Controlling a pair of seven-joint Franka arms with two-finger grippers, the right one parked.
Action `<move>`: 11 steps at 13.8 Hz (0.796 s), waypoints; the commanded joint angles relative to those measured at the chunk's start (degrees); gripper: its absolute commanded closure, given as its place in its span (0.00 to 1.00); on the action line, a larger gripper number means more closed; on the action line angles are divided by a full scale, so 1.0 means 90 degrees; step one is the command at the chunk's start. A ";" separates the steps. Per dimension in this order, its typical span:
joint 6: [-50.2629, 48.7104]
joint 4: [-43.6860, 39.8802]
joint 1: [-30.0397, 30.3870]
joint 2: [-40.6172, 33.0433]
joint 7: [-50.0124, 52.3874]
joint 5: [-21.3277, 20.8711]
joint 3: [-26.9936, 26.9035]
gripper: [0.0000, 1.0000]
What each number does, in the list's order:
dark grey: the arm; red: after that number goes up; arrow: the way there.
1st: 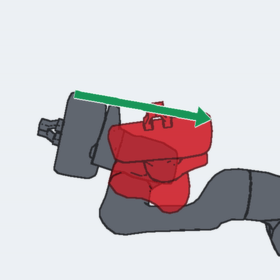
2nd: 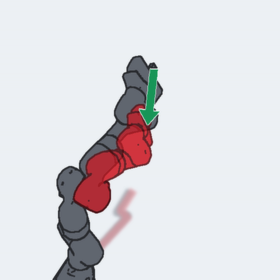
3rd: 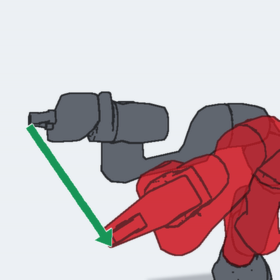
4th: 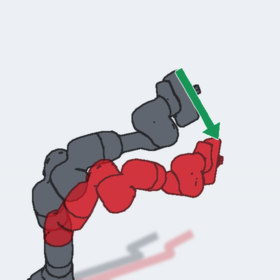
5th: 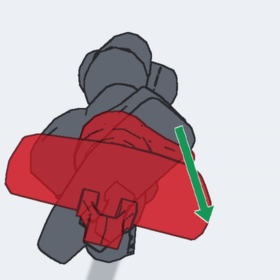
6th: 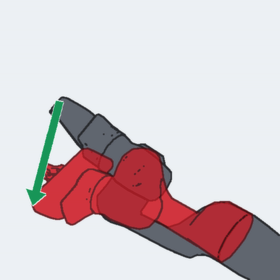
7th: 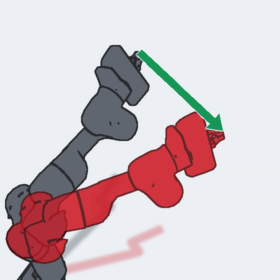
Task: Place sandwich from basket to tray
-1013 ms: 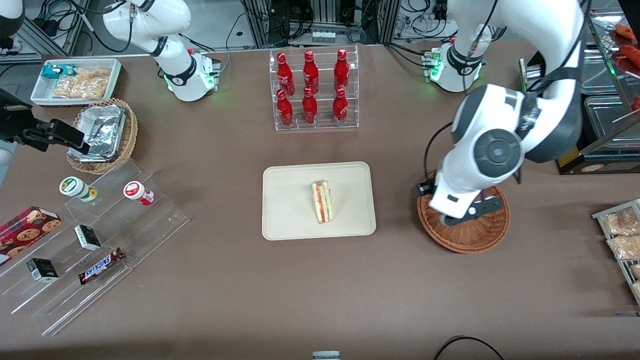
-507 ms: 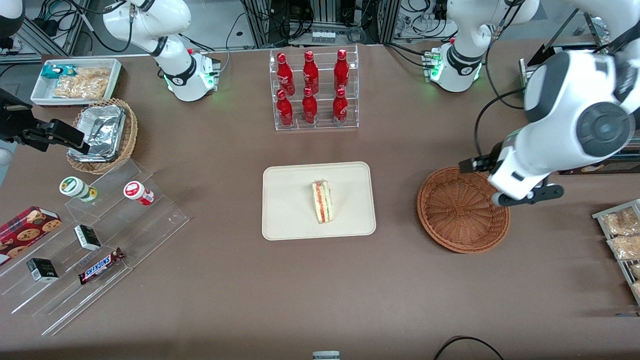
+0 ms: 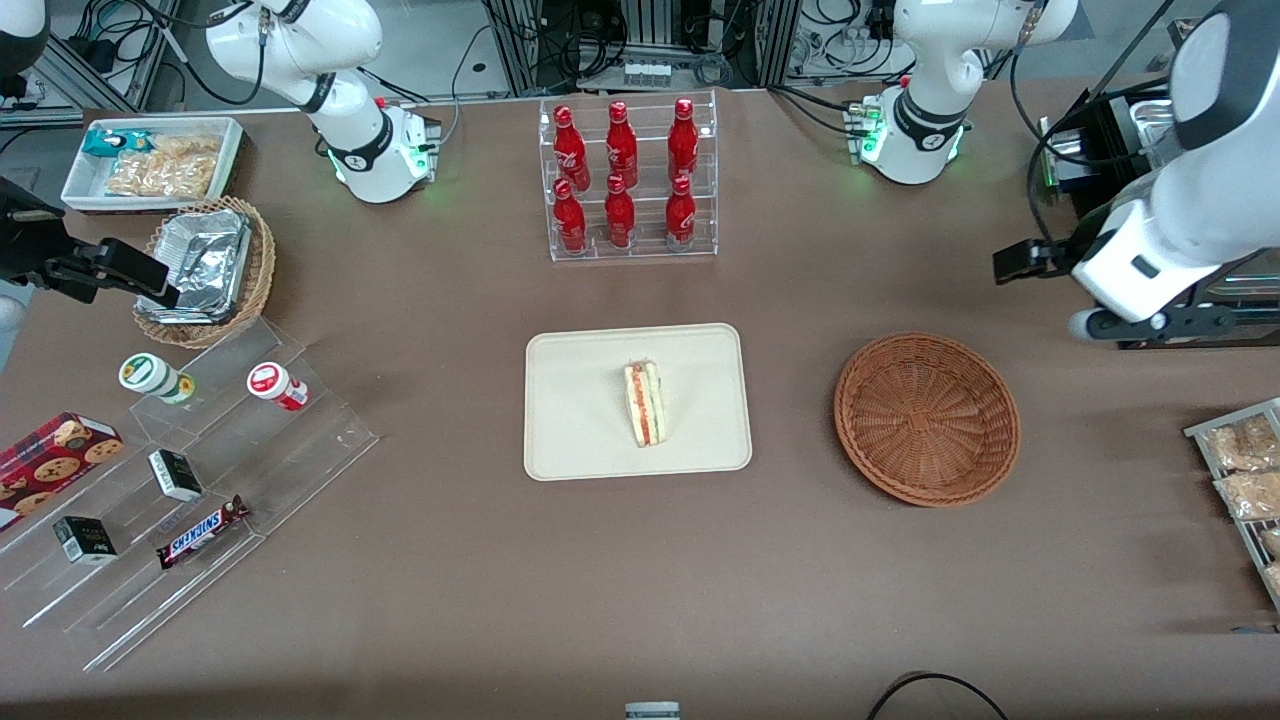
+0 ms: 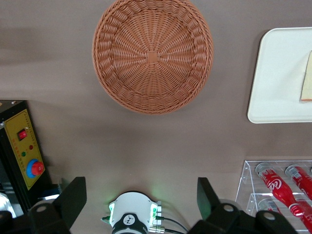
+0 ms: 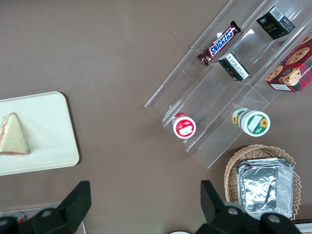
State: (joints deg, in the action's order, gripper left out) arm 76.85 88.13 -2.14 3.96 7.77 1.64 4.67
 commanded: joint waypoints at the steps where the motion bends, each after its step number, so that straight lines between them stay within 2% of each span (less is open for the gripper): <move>1: -0.0004 0.0189 0.0286 -0.0341 -0.0258 -0.0093 0.0097 0.00; 3: -0.0013 0.0198 0.0296 -0.0507 -0.0268 -0.0435 0.0116 0.00; 8: -0.0033 0.0237 0.0501 -0.0713 -0.0268 -0.0387 0.0165 0.00; 11: 0.0307 0.0656 0.0501 -0.0888 -0.0258 -0.0368 0.0146 0.00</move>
State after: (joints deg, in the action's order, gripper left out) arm 77.19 89.68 1.20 -1.13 6.15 -1.51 5.05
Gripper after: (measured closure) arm 0.000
